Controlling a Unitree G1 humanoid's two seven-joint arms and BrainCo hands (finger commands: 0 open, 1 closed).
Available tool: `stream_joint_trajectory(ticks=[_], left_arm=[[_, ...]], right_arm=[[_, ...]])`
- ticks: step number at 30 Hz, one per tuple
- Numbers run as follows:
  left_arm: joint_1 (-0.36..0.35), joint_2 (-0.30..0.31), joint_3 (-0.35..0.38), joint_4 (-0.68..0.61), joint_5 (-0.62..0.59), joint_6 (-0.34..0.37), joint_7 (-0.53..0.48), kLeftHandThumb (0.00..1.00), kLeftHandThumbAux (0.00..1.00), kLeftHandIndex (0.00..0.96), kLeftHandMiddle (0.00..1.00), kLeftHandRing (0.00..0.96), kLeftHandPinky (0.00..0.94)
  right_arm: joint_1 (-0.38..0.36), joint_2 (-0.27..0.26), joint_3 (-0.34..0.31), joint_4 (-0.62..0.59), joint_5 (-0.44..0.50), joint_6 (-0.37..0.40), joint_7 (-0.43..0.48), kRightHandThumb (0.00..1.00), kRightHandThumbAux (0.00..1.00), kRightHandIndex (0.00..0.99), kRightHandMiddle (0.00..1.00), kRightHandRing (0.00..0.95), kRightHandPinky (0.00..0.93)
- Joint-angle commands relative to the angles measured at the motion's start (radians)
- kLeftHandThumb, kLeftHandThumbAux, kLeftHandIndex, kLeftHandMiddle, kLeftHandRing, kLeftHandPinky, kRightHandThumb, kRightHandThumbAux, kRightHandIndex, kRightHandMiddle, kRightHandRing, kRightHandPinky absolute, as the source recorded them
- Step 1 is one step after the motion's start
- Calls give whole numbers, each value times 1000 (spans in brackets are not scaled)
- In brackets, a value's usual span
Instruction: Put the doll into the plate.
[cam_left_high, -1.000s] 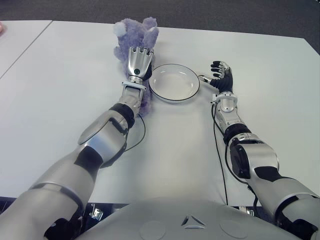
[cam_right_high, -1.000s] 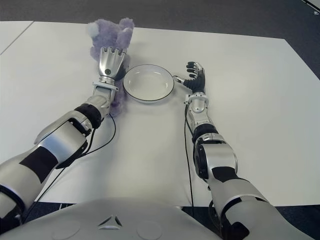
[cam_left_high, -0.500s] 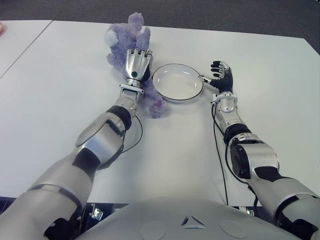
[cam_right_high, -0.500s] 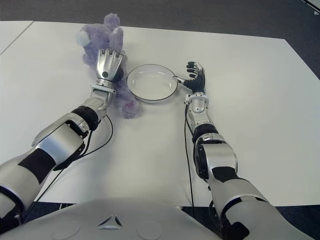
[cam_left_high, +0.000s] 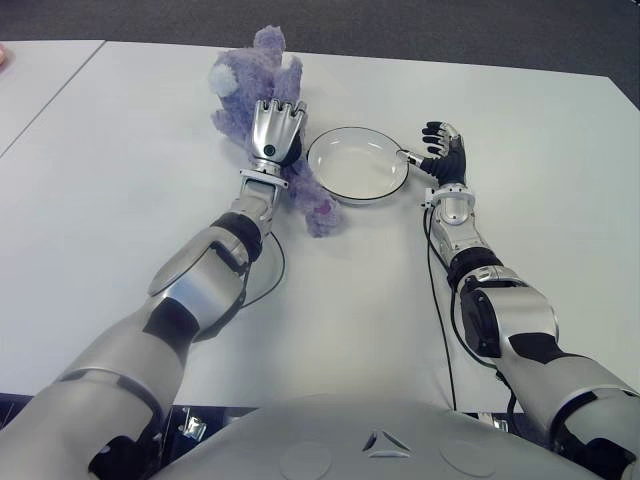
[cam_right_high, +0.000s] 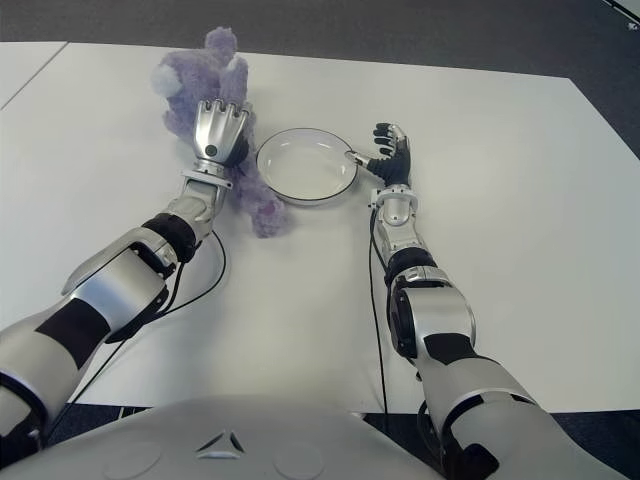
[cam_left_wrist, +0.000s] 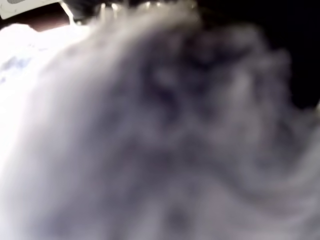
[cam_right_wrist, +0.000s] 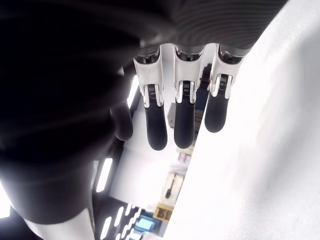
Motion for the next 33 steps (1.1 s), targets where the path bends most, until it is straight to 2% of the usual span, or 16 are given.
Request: stream_joint_trajectory(ticks=[1, 9, 23, 33], left_arm=[[53, 13, -1, 5, -14, -51, -46, 701, 711, 438, 831, 861, 879], [27, 76, -23, -54, 17, -91, -44, 708, 711, 440, 852, 876, 884], [-46, 158, -77, -97, 109, -168, 90, 710, 708, 440, 866, 864, 865], [-81, 209, -105, -133, 173, -149, 117, 710, 708, 440, 859, 856, 862]], right_arm=[[307, 97, 19, 145, -26, 10, 0, 0, 870, 244, 285, 259, 248], [306, 99, 21, 145, -28, 10, -8, 0, 884, 247, 290, 267, 256], [304, 102, 27, 146, -35, 9, -21, 0, 916, 259, 291, 271, 273], [301, 104, 27, 148, -33, 21, -19, 0, 922, 256, 295, 274, 276]])
